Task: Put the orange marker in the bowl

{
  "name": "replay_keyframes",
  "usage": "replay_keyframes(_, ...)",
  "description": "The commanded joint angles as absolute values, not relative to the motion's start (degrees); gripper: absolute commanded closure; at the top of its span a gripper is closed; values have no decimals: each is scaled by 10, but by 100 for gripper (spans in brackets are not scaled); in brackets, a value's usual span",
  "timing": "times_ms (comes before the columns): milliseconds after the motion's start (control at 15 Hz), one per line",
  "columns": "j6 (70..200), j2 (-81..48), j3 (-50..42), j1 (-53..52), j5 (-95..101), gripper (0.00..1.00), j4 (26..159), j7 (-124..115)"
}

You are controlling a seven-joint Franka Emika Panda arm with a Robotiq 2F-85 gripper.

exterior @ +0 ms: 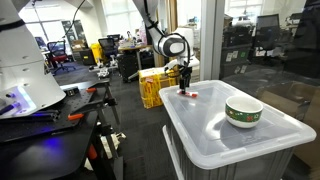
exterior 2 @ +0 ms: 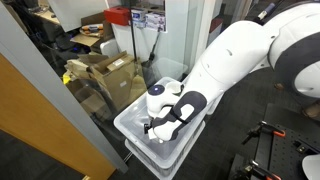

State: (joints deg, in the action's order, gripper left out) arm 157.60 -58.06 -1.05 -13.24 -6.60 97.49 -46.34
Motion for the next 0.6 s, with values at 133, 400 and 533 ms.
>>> replay_keyframes(133,1557,-603,-13,-133,-81,32,942,-445)
replay_keyframes(400,1561,-604,-15,-133,-81,64,940,-447)
replay_keyframes(533,1561,-602,-16,-133,-82,80,941,-447)
